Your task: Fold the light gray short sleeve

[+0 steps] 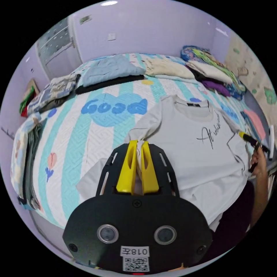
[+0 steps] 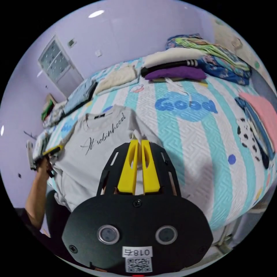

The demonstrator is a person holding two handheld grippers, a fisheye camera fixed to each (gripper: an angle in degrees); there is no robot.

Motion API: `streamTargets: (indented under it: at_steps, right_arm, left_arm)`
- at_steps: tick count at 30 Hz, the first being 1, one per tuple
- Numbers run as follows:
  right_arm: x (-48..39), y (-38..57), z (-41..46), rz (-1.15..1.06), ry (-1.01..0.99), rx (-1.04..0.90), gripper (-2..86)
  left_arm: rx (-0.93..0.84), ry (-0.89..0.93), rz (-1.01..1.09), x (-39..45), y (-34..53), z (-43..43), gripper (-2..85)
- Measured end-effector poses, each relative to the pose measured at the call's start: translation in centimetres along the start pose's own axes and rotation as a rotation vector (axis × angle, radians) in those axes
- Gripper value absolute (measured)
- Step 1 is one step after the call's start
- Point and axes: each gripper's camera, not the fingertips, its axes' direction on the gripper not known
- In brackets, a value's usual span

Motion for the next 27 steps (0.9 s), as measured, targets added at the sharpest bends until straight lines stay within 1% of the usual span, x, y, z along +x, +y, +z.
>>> streamTargets:
  at_steps: [1,3,6,8,10,11,13,14,16,17,19,20,22,27]
  right_arm:
    - [1.2,1.0,-1.0,0.071,-0.047,0.039,1.0]
    - [2.2,2.7,-2.5,0.136,-0.053,0.091,0.8]
    - [1.7,5.6,-5.2,0.118,-0.034,0.196,0.6]
    - [-0.7,8.2,-7.9,0.021,0.037,0.305,0.5]
    - [-2.8,10.3,-10.2,-0.053,0.077,0.389,0.5]
    - [-4.3,11.7,-11.9,-0.090,0.119,0.435,0.5]
    - [-6.3,13.8,-14.7,-0.147,0.155,0.515,0.4]
    - [-7.5,15.0,-16.8,-0.173,0.166,0.566,0.4]
    - [-9.2,16.6,-20.2,-0.215,0.179,0.645,0.4]
    - [-10.3,17.5,-22.7,-0.247,0.183,0.695,0.4]
    - [-12.1,19.0,-26.6,-0.297,0.190,0.773,0.4]
    - [-13.2,20.2,-29.2,-0.327,0.197,0.829,0.4]
    - [-14.7,21.9,-32.9,-0.360,0.209,0.907,0.3]
    - [-17.1,27.3,-40.8,-0.418,0.213,1.067,0.4]
  left_arm:
    - [0.035,0.053,-0.075,-2.0,0.8,-1.2,-0.5]
    - [0.091,0.069,-0.141,-4.3,1.9,-3.5,-0.7]
    - [0.212,0.020,-0.107,-5.4,3.5,-8.7,-0.8]
    - [0.301,-0.041,-0.043,-4.9,4.7,-12.6,-0.8]
    - [0.418,-0.135,0.037,-3.7,6.7,-18.3,-0.8]
    - [0.444,-0.156,0.052,-3.4,7.3,-19.7,-0.8]
    - [0.565,-0.216,0.087,-2.5,9.7,-25.9,-0.8]
    - [0.595,-0.223,0.091,-2.4,10.2,-27.5,-0.9]
    - [0.712,-0.235,0.112,-2.2,12.2,-34.1,-0.9]
    - [0.738,-0.240,0.117,-2.1,12.6,-35.8,-0.9]
    - [0.841,-0.265,0.143,-1.9,14.6,-42.6,-0.9]
    - [0.866,-0.273,0.148,-1.9,15.1,-44.2,-0.9]
    - [0.956,-0.318,0.169,-1.7,17.8,-50.1,-0.8]
    - [1.095,-0.386,0.200,-1.5,24.5,-58.9,-0.8]
